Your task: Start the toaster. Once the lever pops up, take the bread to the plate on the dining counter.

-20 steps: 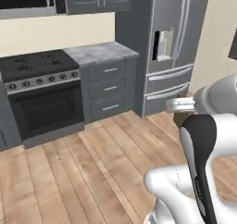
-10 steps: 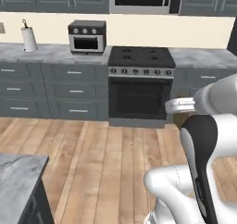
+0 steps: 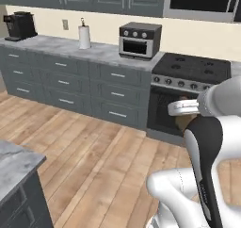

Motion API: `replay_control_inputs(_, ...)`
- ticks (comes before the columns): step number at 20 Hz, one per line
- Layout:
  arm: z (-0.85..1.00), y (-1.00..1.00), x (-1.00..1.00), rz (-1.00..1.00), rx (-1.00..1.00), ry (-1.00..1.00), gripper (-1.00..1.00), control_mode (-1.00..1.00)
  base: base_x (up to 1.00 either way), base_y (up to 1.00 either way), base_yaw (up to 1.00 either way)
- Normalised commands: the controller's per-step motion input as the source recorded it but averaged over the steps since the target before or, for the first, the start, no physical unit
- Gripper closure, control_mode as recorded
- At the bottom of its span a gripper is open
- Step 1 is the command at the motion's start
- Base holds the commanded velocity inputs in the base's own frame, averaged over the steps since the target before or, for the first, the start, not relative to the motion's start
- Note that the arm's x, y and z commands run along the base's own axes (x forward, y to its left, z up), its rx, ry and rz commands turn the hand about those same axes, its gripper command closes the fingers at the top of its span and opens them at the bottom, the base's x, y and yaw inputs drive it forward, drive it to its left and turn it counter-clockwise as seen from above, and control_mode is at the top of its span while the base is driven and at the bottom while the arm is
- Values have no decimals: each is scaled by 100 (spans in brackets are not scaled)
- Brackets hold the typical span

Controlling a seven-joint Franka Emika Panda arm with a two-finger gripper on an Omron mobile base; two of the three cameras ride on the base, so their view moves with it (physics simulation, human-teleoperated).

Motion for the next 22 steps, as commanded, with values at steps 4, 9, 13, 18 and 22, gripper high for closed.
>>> replay_control_inputs(4,0,0,0,0,0,0,100,100,42,-64,66)
replay_control_inputs(9,0,0,0,0,0,0,100,100,29,-62,70)
replay_control_inputs(13,0,0,0,0,0,0,100,100,32,-53,71)
replay_control_inputs(18,0,0,0,0,0,0,100,100,38,-63,68)
replay_control_inputs(22,0,0,0,0,0,0,100,100,46,-86,58)
